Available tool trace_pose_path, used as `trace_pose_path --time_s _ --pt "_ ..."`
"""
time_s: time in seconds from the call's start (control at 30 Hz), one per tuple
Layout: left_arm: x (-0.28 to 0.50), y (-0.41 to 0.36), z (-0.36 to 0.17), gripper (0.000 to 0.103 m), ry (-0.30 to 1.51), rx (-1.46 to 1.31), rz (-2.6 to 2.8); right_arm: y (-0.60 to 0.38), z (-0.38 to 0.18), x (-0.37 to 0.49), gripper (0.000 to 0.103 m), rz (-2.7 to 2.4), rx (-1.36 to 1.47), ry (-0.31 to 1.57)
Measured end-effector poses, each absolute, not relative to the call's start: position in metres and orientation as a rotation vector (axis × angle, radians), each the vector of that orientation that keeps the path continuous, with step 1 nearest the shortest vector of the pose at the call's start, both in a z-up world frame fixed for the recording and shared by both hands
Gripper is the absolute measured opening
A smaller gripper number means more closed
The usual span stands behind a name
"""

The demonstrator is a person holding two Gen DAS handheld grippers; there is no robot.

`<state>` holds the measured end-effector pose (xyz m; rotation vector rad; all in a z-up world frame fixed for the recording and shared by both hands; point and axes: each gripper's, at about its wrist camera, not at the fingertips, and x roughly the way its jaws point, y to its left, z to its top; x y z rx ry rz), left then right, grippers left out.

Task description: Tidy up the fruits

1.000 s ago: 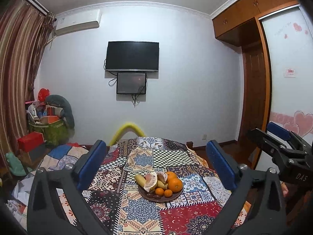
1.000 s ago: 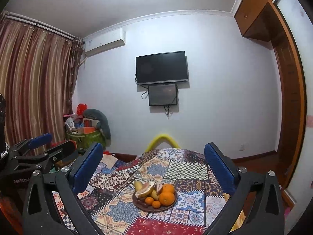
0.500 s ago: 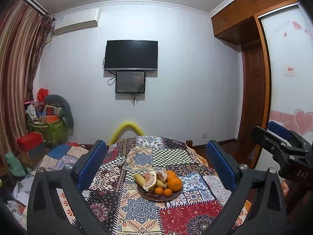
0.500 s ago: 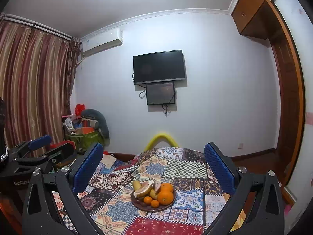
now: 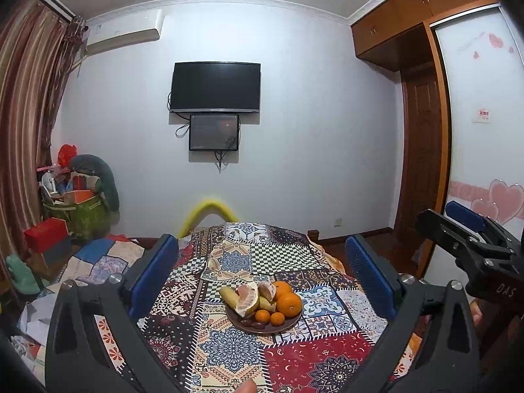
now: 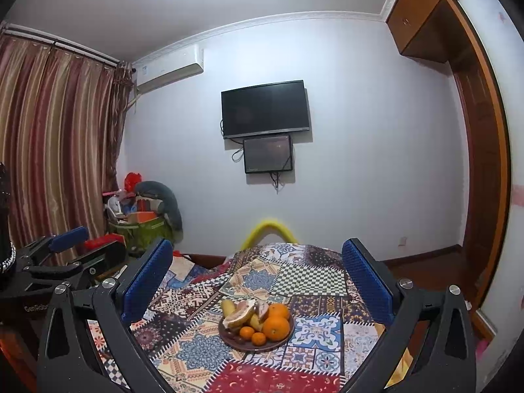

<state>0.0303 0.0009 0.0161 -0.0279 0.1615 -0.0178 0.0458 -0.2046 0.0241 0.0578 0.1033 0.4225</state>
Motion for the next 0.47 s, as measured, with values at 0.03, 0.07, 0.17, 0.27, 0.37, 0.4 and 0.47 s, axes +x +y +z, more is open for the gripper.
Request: trace_pose_path --time_s 0.03,0.07,0.17,0.27,0.37,0.4,0.47 --pt "0.0306 0.0009 0.0156 0.103 0.163 -0.03 -0.018 -0.2046 0.0235 0.0458 0.103 0.421 0.058 0.103" --pt "0.0311 0.0011 0.0154 0.103 0.164 -0.031 -0.017 -0.2045 0.0237 0.0457 0.103 0.42 0.058 0.103" --pt "0.0323 0.0013 0.0148 0.103 0.169 -0.029 -0.023 -0.205 0.024 0.0455 0.103 0.427 0.065 0.104" --pt "0.0323 0.0005 0.014 0.103 0.171 -0.027 -0.035 -0.2062 0.0246 0.0467 0.103 0.431 0.073 0.106" --pt "0.0327 0.0002 0.014 0.103 0.17 -0.025 -0.04 -0.2054 0.0253 0.0476 0.103 0.426 0.071 0.107" --pt "0.0329 0.0001 0.0137 0.103 0.169 -0.024 -0.039 -0.2054 0.0241 0.0484 0.103 0.425 0.07 0.109" --pt "0.0341 0.0002 0.0132 0.103 0.169 -0.022 -0.037 -0.2045 0.0226 0.0505 0.103 0.421 0.066 0.114"
